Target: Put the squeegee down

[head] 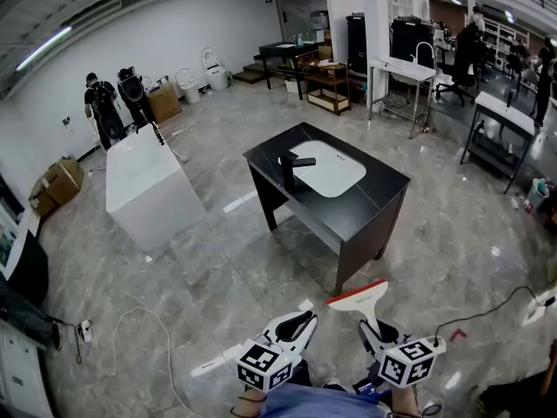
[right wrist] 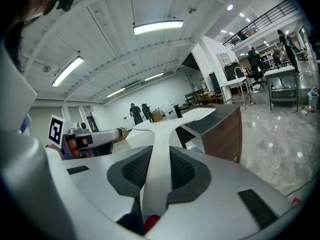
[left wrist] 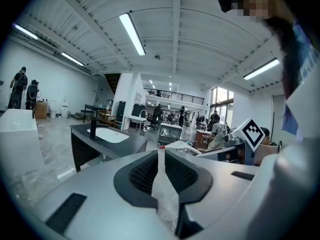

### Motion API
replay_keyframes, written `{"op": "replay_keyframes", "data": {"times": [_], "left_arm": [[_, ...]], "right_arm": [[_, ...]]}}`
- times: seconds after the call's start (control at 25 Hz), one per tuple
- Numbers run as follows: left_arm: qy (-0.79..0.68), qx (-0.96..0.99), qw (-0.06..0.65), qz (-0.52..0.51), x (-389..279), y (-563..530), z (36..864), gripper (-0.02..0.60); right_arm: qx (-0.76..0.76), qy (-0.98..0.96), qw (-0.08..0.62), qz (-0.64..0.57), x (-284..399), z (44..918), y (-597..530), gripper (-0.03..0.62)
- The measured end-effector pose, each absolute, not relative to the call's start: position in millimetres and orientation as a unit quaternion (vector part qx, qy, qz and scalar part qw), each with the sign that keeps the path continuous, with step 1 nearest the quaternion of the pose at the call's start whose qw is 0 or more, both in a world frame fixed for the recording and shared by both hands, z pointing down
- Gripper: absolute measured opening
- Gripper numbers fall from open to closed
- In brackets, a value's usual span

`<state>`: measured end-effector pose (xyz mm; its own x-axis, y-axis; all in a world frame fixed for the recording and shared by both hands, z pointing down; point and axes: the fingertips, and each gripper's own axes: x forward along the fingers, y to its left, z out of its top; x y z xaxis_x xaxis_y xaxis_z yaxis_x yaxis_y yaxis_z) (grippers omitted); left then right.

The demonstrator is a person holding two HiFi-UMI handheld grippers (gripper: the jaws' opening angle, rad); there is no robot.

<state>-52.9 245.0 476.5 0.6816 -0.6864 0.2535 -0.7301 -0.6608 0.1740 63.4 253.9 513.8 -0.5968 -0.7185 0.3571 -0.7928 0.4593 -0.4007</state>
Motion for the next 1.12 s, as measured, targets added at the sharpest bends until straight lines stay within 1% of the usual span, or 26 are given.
{"op": "replay_keyframes", "data": {"times": [0.24, 0.6, 1.12], "left_arm": [[-0.388, 0.909, 0.124, 0.086, -54, 241, 469, 0.043], [-0.382, 0.908, 0.141, 0.095, -59, 200, 488, 0.043], [-0.344, 0.922, 0.145, 0.104, -80, 61, 493, 0.043]], "right_arm": [[0.45, -0.847, 0.061, 0.275, 68, 513, 242, 0.089], [0.458, -0.838, 0.068, 0.291, 68, 529, 204, 0.086], [0.488, -0.815, 0.08, 0.303, 50, 532, 78, 0.084]]}}
